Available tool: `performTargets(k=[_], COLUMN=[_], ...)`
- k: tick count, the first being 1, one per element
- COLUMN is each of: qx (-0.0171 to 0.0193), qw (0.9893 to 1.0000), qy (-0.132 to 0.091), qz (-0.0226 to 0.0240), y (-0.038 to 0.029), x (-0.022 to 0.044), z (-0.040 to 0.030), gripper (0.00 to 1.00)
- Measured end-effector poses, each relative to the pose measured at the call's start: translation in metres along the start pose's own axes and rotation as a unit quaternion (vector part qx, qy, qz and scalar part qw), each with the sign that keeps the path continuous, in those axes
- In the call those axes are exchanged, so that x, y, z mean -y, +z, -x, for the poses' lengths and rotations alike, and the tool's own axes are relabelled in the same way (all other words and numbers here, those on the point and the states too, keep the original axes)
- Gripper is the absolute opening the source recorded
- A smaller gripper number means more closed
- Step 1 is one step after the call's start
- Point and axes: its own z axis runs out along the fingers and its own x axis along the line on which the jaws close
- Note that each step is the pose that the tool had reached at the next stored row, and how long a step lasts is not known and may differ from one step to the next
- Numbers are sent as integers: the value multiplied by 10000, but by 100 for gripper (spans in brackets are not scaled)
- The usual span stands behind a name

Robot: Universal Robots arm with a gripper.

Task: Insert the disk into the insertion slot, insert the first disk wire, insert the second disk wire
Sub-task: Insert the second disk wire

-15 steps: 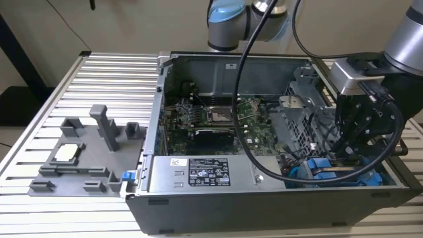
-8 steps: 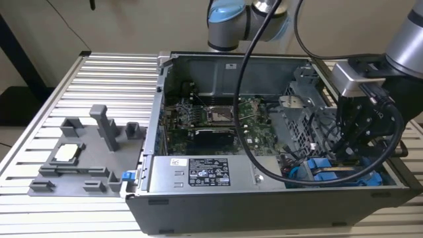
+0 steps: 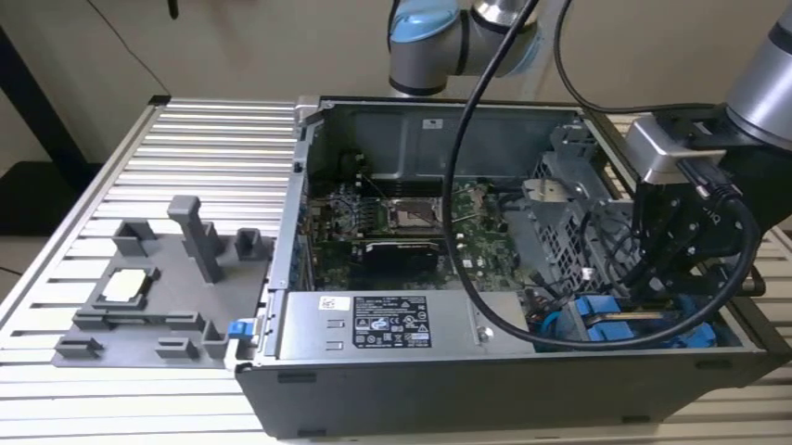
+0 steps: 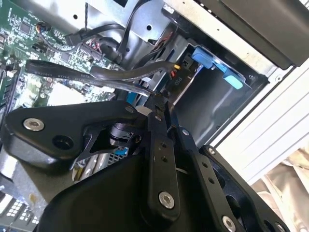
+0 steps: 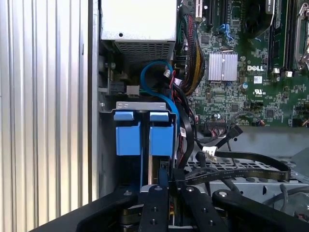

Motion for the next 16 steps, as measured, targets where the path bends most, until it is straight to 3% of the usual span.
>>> performTargets(k=[8, 16], qx=[11, 33], qw=[10000, 9999], qy=[26, 45], qz=[71, 101], y=[33, 72], x=[40, 55], z=[-10, -21], gripper=[16, 16])
